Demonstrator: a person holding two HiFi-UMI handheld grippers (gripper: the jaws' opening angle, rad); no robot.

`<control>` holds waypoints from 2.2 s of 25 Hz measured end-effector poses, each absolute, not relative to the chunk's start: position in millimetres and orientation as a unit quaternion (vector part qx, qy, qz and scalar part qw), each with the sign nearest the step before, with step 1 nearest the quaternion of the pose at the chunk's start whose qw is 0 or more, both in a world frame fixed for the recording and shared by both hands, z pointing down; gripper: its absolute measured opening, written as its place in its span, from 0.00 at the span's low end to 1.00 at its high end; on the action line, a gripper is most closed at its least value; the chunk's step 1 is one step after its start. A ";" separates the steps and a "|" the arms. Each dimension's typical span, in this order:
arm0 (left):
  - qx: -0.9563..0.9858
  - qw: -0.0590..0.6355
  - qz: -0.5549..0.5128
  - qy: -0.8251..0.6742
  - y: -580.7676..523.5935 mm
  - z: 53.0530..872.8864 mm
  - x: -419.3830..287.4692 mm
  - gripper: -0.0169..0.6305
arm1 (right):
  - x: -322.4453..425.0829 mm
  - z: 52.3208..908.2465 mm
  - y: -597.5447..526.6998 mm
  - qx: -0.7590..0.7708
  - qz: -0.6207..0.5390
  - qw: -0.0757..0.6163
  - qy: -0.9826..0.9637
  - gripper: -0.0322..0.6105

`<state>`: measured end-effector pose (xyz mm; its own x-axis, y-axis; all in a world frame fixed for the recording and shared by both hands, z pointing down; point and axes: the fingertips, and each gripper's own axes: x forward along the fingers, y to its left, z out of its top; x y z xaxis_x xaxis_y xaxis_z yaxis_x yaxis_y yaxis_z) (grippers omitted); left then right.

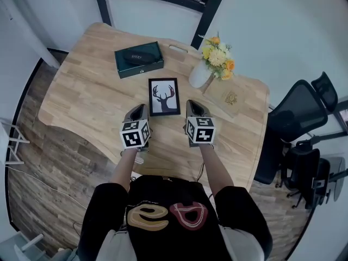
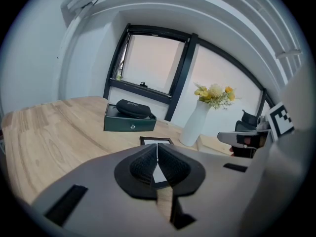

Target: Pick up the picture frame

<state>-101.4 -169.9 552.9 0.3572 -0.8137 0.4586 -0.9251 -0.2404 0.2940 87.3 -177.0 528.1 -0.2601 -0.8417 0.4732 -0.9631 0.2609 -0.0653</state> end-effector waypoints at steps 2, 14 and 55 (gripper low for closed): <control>0.780 0.266 0.106 -0.556 -178.7 554.2 -99.2 0.05 | 88.1 529.5 -186.1 0.581 0.170 0.185 -0.774 0.07; 0.764 0.291 0.143 -0.557 -221.5 584.9 -96.9 0.05 | 87.4 567.8 -230.7 0.576 0.211 0.230 -0.756 0.07; 0.721 0.389 0.208 -0.534 -279.9 661.1 -84.8 0.28 | 67.0 662.4 -293.0 0.534 0.292 0.276 -0.744 0.22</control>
